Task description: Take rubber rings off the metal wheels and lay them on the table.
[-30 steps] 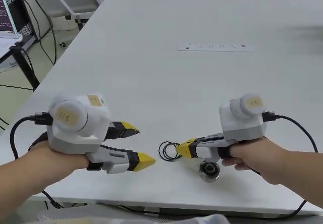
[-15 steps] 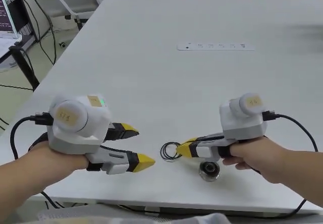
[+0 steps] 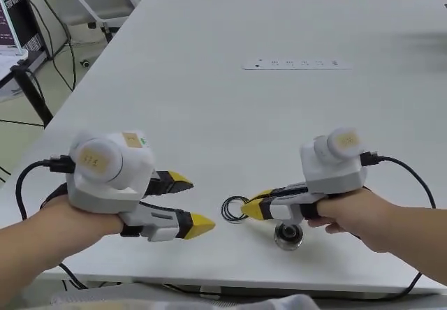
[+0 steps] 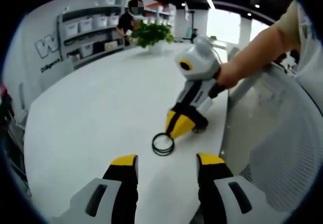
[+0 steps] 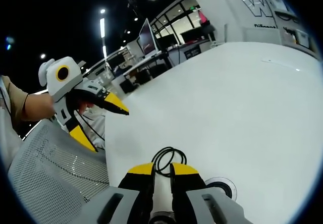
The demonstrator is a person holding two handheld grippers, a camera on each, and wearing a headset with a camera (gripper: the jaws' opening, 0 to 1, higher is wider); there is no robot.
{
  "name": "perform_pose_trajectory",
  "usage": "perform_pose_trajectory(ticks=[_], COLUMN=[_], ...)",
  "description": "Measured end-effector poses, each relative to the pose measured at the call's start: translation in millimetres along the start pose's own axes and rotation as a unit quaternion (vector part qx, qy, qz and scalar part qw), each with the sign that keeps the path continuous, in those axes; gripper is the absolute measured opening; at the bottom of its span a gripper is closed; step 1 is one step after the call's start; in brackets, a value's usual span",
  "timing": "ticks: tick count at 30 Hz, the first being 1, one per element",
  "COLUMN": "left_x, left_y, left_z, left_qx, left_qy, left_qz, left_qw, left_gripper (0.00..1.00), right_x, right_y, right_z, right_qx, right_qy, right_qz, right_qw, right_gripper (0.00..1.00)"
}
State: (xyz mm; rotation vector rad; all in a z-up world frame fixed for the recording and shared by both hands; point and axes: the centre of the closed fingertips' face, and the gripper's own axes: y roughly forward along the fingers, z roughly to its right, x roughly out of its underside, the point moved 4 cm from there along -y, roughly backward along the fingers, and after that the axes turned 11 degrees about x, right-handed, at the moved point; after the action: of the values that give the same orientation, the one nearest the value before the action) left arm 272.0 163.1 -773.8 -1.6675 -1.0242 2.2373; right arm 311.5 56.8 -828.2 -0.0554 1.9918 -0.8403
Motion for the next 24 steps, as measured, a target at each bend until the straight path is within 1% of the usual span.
perform_pose_trajectory(ticks=[8, 12, 18, 24], left_x=[1.7, 2.3, -0.3, -5.1], left_y=[0.5, 1.5, 3.4, 4.2], left_z=[0.3, 0.2, -0.2, -2.2], left_qx=[0.002, 0.003, 0.005, 0.007], left_qy=[-0.001, 0.0, 0.002, 0.005], left_qz=[-0.005, -0.007, -0.008, -0.006], left_qw=[1.0, 1.0, 1.0, 1.0], left_gripper=[0.47, 0.47, 0.47, 0.47], right_x=[0.3, 0.5, -6.9, -15.7], right_y=[-0.8, -3.4, -12.2, -25.3], right_z=[1.3, -0.3, -0.4, 5.5], right_qx=[0.005, 0.009, 0.006, 0.011], right_qy=[-0.014, -0.044, -0.041, -0.036], right_qz=[-0.002, -0.002, 0.012, 0.03], right_qw=[0.9999, 0.999, 0.9991, 0.9988], right_gripper=[0.12, 0.15, 0.17, 0.2])
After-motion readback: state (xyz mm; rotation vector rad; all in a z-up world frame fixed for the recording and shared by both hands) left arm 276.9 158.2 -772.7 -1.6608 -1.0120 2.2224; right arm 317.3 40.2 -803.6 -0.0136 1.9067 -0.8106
